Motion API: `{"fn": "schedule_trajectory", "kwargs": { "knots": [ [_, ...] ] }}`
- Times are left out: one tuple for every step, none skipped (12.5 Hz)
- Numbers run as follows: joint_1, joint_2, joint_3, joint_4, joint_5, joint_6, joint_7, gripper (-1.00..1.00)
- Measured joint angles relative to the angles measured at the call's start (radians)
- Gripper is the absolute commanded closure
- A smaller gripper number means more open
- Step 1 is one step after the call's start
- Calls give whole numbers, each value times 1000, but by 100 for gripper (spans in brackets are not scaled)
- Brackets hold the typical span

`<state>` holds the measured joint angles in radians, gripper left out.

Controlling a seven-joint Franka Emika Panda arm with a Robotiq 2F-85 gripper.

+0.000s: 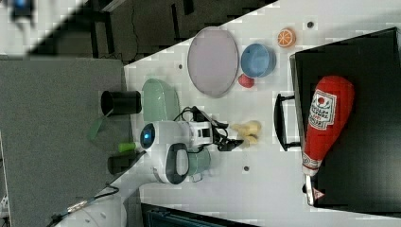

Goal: Pick banana from table and place on plate.

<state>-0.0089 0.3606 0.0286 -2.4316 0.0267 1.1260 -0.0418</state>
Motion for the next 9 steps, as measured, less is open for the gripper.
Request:
{"fn": "schedule_trajectory", "kwargs": {
  "knots": [
    [-6, 17, 0, -12, -2, 15, 0, -17],
    [-10, 24, 0, -27, -2, 15, 0, 7],
    [-17, 19, 2, -39, -1, 20, 0, 29],
    [-17, 19, 6, -35, -6, 27, 0, 48],
    [-11, 17, 8, -31, -14, 22, -3, 49],
    [-8, 12, 14, -33, -12, 25, -6, 49],
    [-6, 4, 25, -35, -4, 36, -6, 49],
    [-4, -5, 35, -33, 2, 32, -7, 49],
    [-3, -12, 46, -25, -4, 35, -7, 49]
  ]
}}
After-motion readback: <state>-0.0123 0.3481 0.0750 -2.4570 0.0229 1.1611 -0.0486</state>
